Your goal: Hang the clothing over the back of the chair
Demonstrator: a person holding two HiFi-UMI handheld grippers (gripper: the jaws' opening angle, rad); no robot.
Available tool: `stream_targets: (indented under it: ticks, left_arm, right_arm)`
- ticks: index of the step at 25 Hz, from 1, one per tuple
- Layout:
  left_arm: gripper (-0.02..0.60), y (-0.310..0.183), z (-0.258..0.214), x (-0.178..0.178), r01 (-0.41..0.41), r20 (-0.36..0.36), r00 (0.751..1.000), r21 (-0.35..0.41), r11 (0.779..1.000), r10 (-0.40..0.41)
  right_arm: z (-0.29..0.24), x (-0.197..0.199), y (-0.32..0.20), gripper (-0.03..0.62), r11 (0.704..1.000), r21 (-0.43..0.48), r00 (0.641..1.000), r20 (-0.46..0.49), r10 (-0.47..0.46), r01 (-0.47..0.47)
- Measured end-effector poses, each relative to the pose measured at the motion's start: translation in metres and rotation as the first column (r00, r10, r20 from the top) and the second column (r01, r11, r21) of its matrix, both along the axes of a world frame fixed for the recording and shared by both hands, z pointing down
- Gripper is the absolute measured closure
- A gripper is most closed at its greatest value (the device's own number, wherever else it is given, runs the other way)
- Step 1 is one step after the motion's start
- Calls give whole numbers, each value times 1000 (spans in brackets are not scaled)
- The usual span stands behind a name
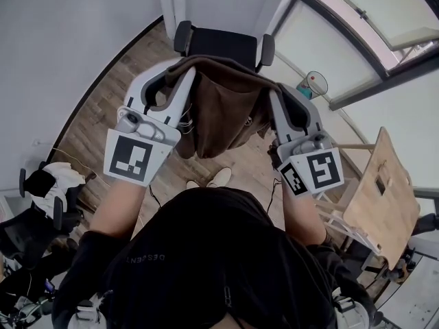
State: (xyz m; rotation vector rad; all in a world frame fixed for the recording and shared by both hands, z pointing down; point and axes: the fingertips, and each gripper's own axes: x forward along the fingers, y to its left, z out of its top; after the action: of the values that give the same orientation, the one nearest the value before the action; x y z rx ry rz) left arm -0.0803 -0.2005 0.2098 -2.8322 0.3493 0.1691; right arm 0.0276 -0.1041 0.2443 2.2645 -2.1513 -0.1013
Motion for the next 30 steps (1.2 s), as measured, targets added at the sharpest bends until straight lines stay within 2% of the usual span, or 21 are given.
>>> stream_targets:
  ticks: [12, 15, 18, 26, 30]
  left_arm:
    - [534, -21, -23, 58, 9, -13, 1000, 40, 999, -9]
    - [534, -33, -27, 69, 6, -56, 998, 44, 999, -3]
    - [534, -50, -19, 80, 4, -21, 1000, 24, 1000, -4]
    - [534, -98, 0, 125, -87, -15, 996, 4, 996, 88]
    - [534, -115, 14, 144, -126, 23, 992, -25, 992, 126]
  right_arm:
    - [-21, 56, -18, 554, 998, 46, 1000, -2, -29, 29]
    - [-19, 67, -30, 554, 999, 40, 999, -1, -36, 36]
    - [-15, 77, -43, 554, 999, 32, 1000, 6, -28, 27]
    - [7, 116, -86, 553, 998, -8, 998, 15, 67, -67]
    - [16, 133, -99, 553, 994, -32, 994, 27, 105, -104]
